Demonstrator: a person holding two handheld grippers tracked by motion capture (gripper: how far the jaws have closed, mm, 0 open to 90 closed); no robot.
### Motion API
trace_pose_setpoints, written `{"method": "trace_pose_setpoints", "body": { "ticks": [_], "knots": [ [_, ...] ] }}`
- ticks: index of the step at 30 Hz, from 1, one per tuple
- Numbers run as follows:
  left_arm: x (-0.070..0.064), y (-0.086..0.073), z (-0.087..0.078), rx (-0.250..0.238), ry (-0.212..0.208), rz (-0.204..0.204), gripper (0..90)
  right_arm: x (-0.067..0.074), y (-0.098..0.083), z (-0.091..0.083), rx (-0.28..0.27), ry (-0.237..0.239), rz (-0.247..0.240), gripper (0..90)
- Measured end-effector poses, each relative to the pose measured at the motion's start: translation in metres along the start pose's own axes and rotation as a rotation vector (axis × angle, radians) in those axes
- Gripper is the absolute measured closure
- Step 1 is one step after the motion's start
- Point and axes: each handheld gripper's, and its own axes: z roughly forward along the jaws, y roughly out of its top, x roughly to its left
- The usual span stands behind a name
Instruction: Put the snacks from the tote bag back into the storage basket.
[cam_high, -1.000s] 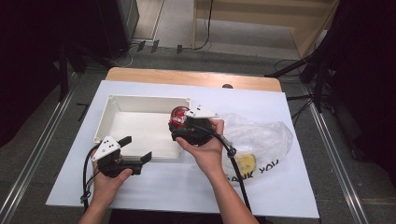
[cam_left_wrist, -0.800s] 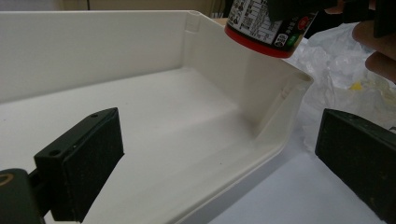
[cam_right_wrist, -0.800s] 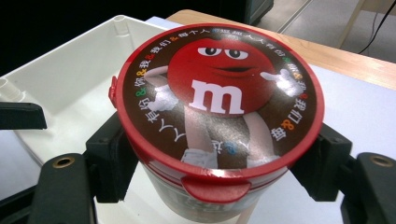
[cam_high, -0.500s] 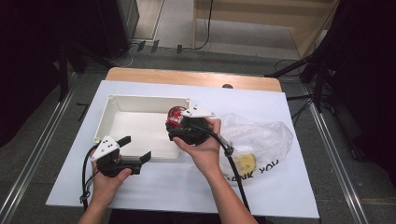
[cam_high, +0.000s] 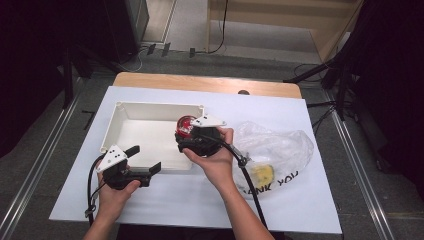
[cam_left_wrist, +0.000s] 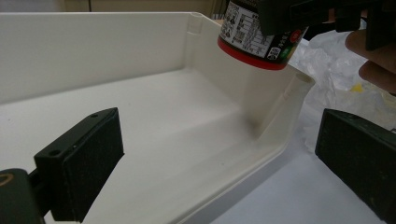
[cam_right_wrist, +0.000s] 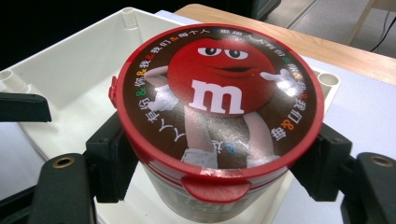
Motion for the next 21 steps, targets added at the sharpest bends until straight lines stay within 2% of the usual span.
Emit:
{"method": "trace_pose_setpoints", "body": {
  "ticks": [21],
  "knots": [
    [0.0005, -0.0002, 0.0004, 0.000, 0.000, 0.000, 1.2, 0.0016, -0.0101, 0.0079, 0.034, 0.005, -0.020, 26.1]
  ]
}}
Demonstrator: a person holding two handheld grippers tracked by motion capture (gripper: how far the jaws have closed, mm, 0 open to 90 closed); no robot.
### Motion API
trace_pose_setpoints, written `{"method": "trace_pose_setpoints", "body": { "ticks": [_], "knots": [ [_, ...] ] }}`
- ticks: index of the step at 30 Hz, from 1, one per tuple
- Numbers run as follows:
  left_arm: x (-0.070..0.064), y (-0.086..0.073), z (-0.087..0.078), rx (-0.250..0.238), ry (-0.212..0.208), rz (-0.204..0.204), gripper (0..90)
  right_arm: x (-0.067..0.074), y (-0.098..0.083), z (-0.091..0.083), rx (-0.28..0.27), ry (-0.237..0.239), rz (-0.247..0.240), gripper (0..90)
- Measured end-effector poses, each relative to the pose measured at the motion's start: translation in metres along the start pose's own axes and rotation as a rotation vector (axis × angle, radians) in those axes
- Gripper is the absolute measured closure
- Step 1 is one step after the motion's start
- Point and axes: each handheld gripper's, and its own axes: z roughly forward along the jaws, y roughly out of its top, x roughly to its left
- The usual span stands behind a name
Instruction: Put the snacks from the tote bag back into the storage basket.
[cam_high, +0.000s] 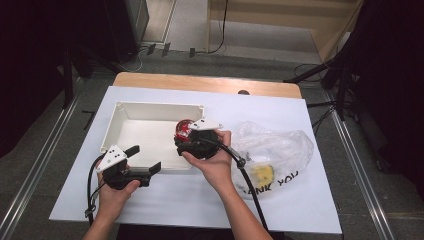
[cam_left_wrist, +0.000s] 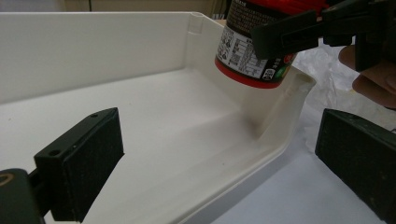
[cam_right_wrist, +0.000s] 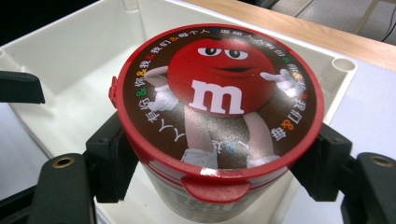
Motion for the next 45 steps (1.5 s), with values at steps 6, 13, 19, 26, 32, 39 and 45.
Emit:
{"method": "trace_pose_setpoints", "body": {
  "ticks": [6, 13, 19, 26, 32, 39, 45],
  "knots": [
    [0.000, 0.000, 0.000, 0.002, 0.000, -0.001, 1.2, 0.000, -0.006, 0.002, 0.019, -0.002, -0.003, 26.0],
    [0.000, 0.000, 0.001, 0.005, 0.000, 0.001, 1.1, 0.000, -0.012, 0.004, 0.035, -0.008, -0.016, 26.0],
    [0.000, 0.000, 0.001, 0.007, 0.002, 0.001, 1.2, 0.002, -0.016, 0.008, 0.049, -0.023, -0.038, 26.0],
    [0.000, -0.001, 0.001, 0.008, 0.005, 0.000, 1.2, 0.003, -0.018, 0.008, 0.047, -0.029, -0.062, 26.0],
    [0.000, -0.001, 0.001, 0.007, 0.002, -0.004, 1.2, 0.006, -0.021, 0.009, 0.056, -0.036, -0.108, 25.9],
    [0.000, -0.002, 0.002, 0.008, 0.003, -0.004, 1.2, 0.010, -0.025, 0.013, 0.085, -0.043, -0.159, 25.8],
    [0.001, -0.002, 0.002, 0.011, 0.005, -0.007, 1.2, 0.011, -0.027, 0.015, 0.105, -0.080, -0.184, 25.2]
  ]
}}
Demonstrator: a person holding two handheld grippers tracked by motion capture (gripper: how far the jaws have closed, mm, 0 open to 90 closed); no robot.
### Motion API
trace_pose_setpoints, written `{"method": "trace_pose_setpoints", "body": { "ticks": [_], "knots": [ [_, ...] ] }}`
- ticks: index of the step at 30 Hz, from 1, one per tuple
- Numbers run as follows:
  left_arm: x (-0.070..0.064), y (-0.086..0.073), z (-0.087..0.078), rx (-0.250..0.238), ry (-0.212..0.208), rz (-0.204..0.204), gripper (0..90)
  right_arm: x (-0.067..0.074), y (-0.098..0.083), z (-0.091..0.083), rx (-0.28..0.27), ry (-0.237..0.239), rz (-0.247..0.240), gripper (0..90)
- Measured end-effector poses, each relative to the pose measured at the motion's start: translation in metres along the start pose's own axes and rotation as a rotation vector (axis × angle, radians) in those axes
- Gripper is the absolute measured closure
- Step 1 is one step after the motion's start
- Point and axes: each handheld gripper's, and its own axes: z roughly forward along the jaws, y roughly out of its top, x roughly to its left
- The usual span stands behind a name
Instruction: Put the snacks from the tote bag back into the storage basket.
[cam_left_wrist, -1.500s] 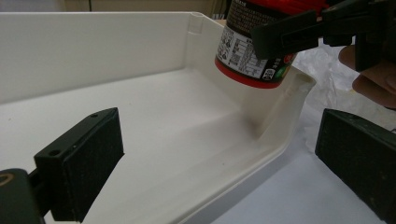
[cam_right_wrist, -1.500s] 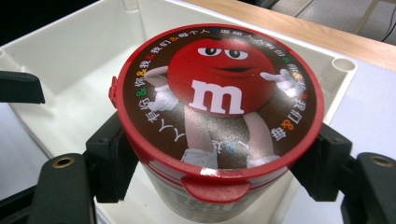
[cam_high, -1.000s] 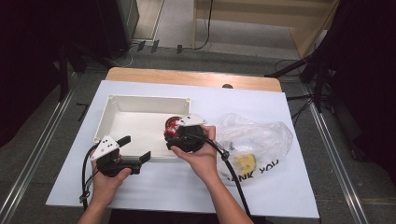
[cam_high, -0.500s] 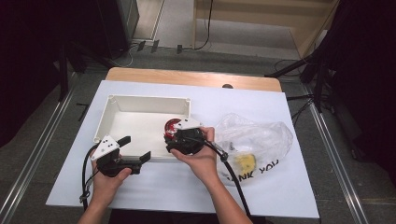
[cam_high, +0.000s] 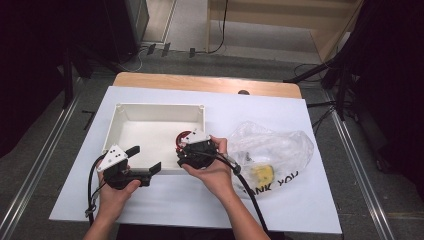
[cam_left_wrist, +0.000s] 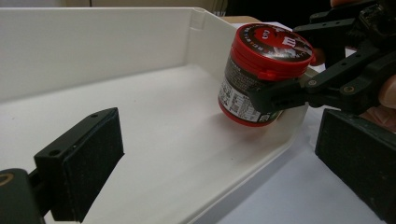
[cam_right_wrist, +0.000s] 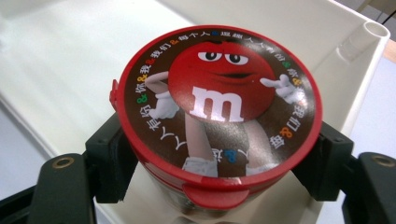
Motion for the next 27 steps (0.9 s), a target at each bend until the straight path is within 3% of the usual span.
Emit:
{"method": "trace_pose_setpoints", "body": {
  "ticks": [9, 15, 27],
  "knots": [
    [-0.001, 0.000, 0.001, 0.004, -0.002, 0.004, 1.2, -0.007, 0.003, -0.010, -0.033, 0.003, 0.037, 22.2],
    [-0.001, -0.001, 0.002, 0.006, -0.003, 0.006, 1.2, -0.011, 0.001, -0.017, -0.047, 0.001, 0.037, 20.3],
    [-0.003, 0.001, 0.006, 0.011, -0.009, 0.009, 1.2, -0.030, -0.006, -0.038, -0.095, -0.002, 0.108, 16.5]
  ]
}}
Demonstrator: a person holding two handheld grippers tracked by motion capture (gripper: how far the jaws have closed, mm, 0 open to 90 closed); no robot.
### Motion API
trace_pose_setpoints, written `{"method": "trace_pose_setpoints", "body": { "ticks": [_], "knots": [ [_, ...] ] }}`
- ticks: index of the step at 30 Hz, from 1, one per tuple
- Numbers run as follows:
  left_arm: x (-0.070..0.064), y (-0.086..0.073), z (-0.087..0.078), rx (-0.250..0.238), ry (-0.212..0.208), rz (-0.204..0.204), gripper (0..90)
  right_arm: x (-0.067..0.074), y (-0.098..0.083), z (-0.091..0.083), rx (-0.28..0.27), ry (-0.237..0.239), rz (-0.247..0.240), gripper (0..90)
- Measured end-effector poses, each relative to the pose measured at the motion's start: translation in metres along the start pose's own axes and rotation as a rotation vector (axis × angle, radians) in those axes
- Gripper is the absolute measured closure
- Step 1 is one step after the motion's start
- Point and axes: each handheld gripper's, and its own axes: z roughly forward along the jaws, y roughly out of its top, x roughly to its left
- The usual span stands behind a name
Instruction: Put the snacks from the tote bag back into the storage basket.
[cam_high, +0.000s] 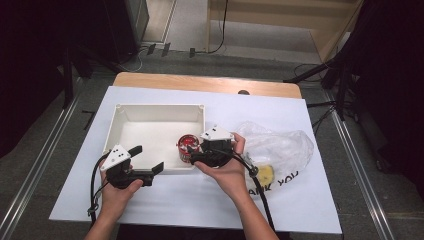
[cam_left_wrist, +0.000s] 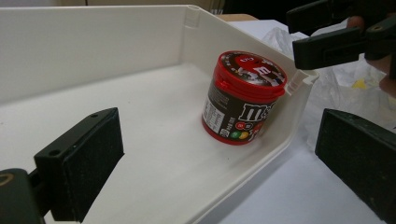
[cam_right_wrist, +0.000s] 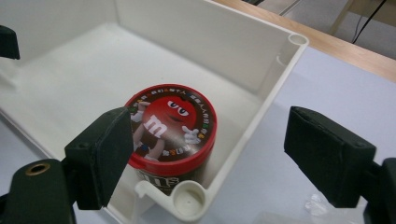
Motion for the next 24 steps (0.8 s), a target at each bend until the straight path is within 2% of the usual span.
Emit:
{"method": "trace_pose_setpoints", "body": {
  "ticks": [11, 24],
  "knots": [
    [0.000, -0.001, 0.002, 0.005, -0.004, 0.003, 1.2, -0.018, -0.008, -0.012, -0.020, -0.002, 0.065, 15.6],
    [0.000, -0.003, 0.000, 0.010, 0.004, 0.002, 1.2, -0.037, -0.018, -0.029, -0.031, -0.016, 0.096, 15.6]
  ]
}}
